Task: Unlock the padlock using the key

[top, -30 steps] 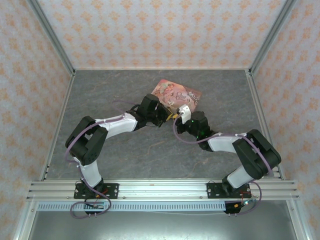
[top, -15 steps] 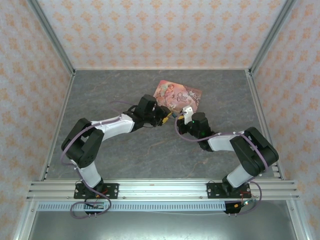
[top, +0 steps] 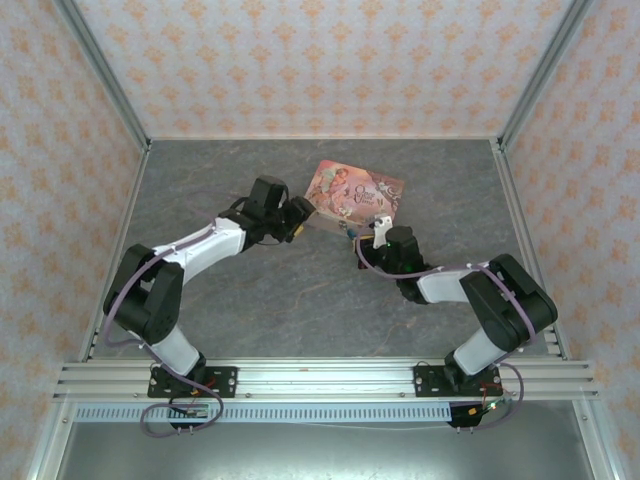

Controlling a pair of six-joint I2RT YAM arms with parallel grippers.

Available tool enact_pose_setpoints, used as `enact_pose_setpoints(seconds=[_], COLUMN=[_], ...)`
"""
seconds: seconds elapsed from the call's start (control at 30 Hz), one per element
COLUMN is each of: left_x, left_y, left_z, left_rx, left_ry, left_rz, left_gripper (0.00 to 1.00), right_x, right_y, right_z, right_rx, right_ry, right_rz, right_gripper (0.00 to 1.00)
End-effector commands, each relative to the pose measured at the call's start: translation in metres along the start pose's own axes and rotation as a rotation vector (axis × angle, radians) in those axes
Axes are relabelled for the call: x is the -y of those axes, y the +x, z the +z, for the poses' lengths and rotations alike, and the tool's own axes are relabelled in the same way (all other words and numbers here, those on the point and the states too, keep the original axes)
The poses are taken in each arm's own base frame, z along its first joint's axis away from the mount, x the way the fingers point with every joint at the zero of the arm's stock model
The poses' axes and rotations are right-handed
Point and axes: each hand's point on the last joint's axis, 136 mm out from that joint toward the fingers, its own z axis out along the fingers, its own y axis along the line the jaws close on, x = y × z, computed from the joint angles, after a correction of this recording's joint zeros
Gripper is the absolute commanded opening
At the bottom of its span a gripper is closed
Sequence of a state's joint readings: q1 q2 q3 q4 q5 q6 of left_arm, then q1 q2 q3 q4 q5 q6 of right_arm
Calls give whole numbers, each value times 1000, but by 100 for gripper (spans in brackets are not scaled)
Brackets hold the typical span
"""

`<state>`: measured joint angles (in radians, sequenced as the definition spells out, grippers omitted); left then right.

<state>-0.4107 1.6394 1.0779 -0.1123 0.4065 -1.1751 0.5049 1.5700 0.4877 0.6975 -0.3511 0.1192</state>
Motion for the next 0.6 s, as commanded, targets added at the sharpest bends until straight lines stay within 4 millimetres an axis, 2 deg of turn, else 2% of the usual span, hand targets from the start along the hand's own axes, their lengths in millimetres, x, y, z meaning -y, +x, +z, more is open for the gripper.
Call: enact_pose_setpoints(seconds=[0.0, 0.1, 0.2, 0.37, 0.43, 0.57], left_x=[8, 15, 20, 32, 28, 27], left_y=[-31, -52, -66, -74, -74, -73], left_z=[-14, -15, -5, 28, 50, 77], left_rx=[84, 120, 101, 12, -35, -85], left_ry=[-45, -70, -72, -43, -58, -35], left_rz=[104, 179, 226, 279, 292, 290], left_gripper=[58, 62, 65, 65, 65, 65], right_x=[-1, 0, 4, 5, 5, 9], right_y=[-5, -5, -4, -2, 0, 5], right_z=[-3, -3, 0, 4, 6, 7], right_rx=[13, 14, 5, -17, -28, -42], right_ry=[-42, -62, -71, -99, -100, -107], right_rz=[165, 230, 275, 310, 320, 358], right_gripper=[0, 0, 0, 0, 0, 0])
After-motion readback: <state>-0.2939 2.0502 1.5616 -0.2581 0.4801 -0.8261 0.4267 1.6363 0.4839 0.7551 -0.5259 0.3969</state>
